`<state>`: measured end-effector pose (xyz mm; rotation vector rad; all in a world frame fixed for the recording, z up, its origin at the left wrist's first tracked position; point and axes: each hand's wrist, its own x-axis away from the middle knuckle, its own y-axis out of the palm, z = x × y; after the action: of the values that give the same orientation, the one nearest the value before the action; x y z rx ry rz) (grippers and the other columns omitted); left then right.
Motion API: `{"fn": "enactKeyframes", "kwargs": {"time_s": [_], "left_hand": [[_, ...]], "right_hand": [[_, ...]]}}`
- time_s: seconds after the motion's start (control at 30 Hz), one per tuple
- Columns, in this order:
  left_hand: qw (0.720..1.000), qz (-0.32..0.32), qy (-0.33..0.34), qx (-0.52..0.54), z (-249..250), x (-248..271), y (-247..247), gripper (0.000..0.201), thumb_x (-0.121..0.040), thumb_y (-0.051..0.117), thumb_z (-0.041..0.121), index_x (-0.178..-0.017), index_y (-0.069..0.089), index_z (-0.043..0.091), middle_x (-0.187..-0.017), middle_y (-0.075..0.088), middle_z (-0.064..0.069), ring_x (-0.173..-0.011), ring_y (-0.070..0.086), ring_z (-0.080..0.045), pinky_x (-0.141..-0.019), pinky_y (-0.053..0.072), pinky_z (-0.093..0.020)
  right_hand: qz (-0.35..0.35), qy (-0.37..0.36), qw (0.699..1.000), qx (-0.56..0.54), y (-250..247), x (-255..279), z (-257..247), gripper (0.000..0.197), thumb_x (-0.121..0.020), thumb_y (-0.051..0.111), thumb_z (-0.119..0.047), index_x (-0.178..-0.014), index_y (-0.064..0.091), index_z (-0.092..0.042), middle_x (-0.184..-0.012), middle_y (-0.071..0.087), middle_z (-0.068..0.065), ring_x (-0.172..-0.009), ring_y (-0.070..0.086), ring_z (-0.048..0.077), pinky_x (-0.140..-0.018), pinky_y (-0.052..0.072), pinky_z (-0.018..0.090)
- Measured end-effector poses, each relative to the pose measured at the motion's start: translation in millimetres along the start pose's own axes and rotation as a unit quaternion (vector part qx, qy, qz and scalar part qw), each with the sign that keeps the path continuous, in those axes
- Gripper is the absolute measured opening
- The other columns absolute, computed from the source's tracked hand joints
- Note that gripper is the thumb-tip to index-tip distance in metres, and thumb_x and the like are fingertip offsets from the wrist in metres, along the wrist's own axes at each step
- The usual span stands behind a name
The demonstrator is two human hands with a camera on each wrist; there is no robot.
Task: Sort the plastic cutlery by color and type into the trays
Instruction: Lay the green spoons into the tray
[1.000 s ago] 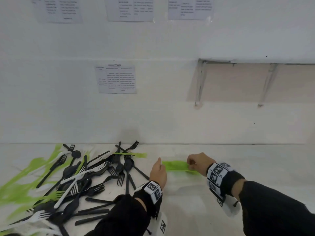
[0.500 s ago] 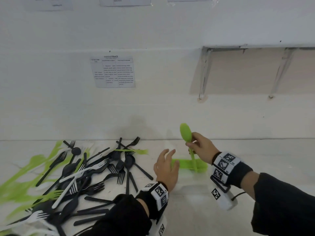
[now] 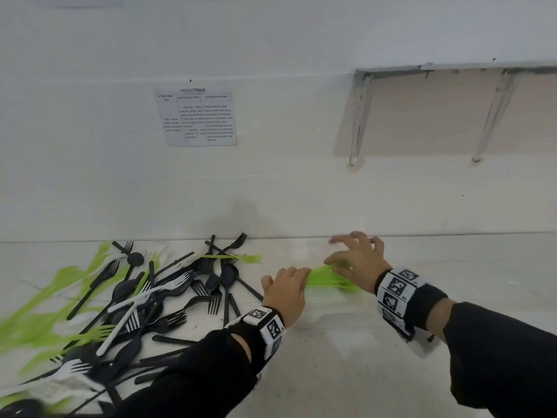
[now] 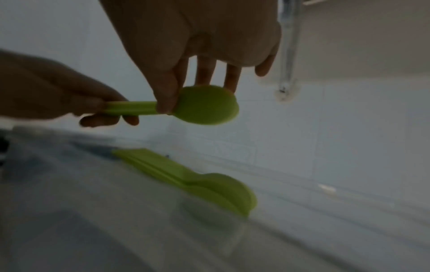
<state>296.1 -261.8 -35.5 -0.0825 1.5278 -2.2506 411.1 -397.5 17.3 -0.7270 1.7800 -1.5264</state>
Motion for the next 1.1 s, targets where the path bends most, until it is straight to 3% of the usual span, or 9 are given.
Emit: {"fn": "enactKeyframes", "kwargs": {"time_s": [0.07, 0.13, 0.27, 0.33, 0.4, 0.5, 0.7, 0.93, 1.1], "left_hand": [[1.0, 0.0, 0.005, -0.01, -3, 0, 4, 0.037, -0.101, 0.029, 0.025, -0.134, 0.044, 0.034, -0.126, 0.046, 0.009, -0.12, 0.038, -0.012, -0.077, 0.01, -0.029], [1.0, -0.005, -0.008, 0.018, -4, 1, 9, 0.035, -0.1, 0.033, 0.027, -0.131, 0.048, 0.036, -0.126, 0.042, 0.01, -0.121, 0.035, -0.01, -0.075, 0.007, -0.026], [0.994, -0.007, -0.067, 0.086, 2, 3, 22, 0.066, -0.087, 0.013, 0.051, -0.148, 0.02, 0.026, -0.151, 0.019, 0.004, -0.14, 0.016, -0.011, -0.109, 0.009, -0.031], [0.977, 0.002, -0.098, 0.19, 4, 0, 25, 0.058, -0.099, 0.017, 0.04, -0.15, 0.005, 0.016, -0.158, 0.004, 0.0, -0.145, 0.003, -0.012, -0.115, -0.001, -0.026], [0.953, 0.004, -0.111, 0.281, 6, -1, 26, 0.055, -0.103, 0.026, 0.025, -0.149, 0.002, 0.008, -0.159, 0.0, -0.003, -0.146, 0.001, -0.012, -0.111, -0.002, -0.016], [0.943, 0.012, -0.129, 0.305, 7, -3, 26, 0.055, -0.103, 0.028, 0.022, -0.149, 0.005, 0.005, -0.158, 0.003, -0.005, -0.146, 0.004, -0.012, -0.11, 0.0, -0.014], [0.946, -0.02, -0.136, 0.294, 4, -3, 28, 0.056, -0.103, 0.023, 0.027, -0.149, 0.001, 0.005, -0.159, -0.001, -0.005, -0.146, 0.0, -0.012, -0.112, -0.001, -0.016], [0.954, -0.039, -0.131, 0.268, 2, -2, 29, 0.058, -0.103, 0.021, 0.03, -0.149, -0.002, 0.004, -0.159, -0.005, -0.006, -0.146, -0.003, -0.013, -0.112, -0.002, -0.017], [0.956, -0.046, -0.129, 0.258, 1, -3, 30, 0.058, -0.103, 0.021, 0.03, -0.149, -0.003, 0.004, -0.158, -0.005, -0.007, -0.146, -0.003, -0.014, -0.113, -0.002, -0.018]], "right_hand": [[-0.052, -0.011, 0.998, 0.034, 4, 0, 0, 0.028, -0.094, 0.046, -0.031, -0.12, 0.056, -0.035, -0.131, 0.048, -0.013, -0.126, 0.036, 0.015, -0.102, 0.018, 0.039], [-0.092, 0.008, 0.995, 0.02, 10, 0, -1, 0.027, -0.094, 0.044, -0.028, -0.119, 0.054, -0.03, -0.126, 0.053, -0.007, -0.122, 0.043, 0.016, -0.1, 0.026, 0.037], [-0.157, 0.039, 0.987, -0.014, 29, 0, 0, 0.027, -0.094, 0.046, -0.028, -0.12, 0.053, -0.022, -0.127, 0.051, -0.001, -0.121, 0.047, 0.02, -0.101, 0.035, 0.035], [-0.168, 0.045, 0.984, -0.03, 35, 0, 4, 0.028, -0.094, 0.047, -0.027, -0.121, 0.053, -0.022, -0.127, 0.05, 0.001, -0.119, 0.048, 0.022, -0.098, 0.038, 0.032], [-0.166, 0.045, 0.985, -0.026, 36, -1, 6, 0.028, -0.094, 0.047, -0.028, -0.121, 0.054, -0.023, -0.127, 0.049, 0.001, -0.118, 0.049, 0.022, -0.097, 0.039, 0.031], [-0.154, 0.027, 0.987, 0.035, 33, -1, 7, 0.03, -0.094, 0.044, -0.028, -0.122, 0.055, -0.025, -0.127, 0.052, -0.001, -0.122, 0.044, 0.022, -0.098, 0.035, 0.033], [-0.157, 0.017, 0.987, 0.031, 36, -1, 3, 0.031, -0.092, 0.047, -0.024, -0.121, 0.059, -0.023, -0.125, 0.051, 0.002, -0.119, 0.048, 0.023, -0.091, 0.043, 0.029], [-0.141, 0.041, 0.989, 0.032, 34, -7, 5, 0.03, -0.089, 0.048, -0.019, -0.116, 0.059, -0.026, -0.124, 0.054, 0.001, -0.121, 0.047, 0.022, -0.095, 0.039, 0.029], [-0.127, 0.084, 0.988, -0.02, 35, -5, 12, 0.037, -0.084, 0.06, -0.034, -0.118, 0.053, -0.021, -0.122, 0.044, 0.001, -0.118, 0.044, 0.022, -0.094, 0.042, 0.032]]}}
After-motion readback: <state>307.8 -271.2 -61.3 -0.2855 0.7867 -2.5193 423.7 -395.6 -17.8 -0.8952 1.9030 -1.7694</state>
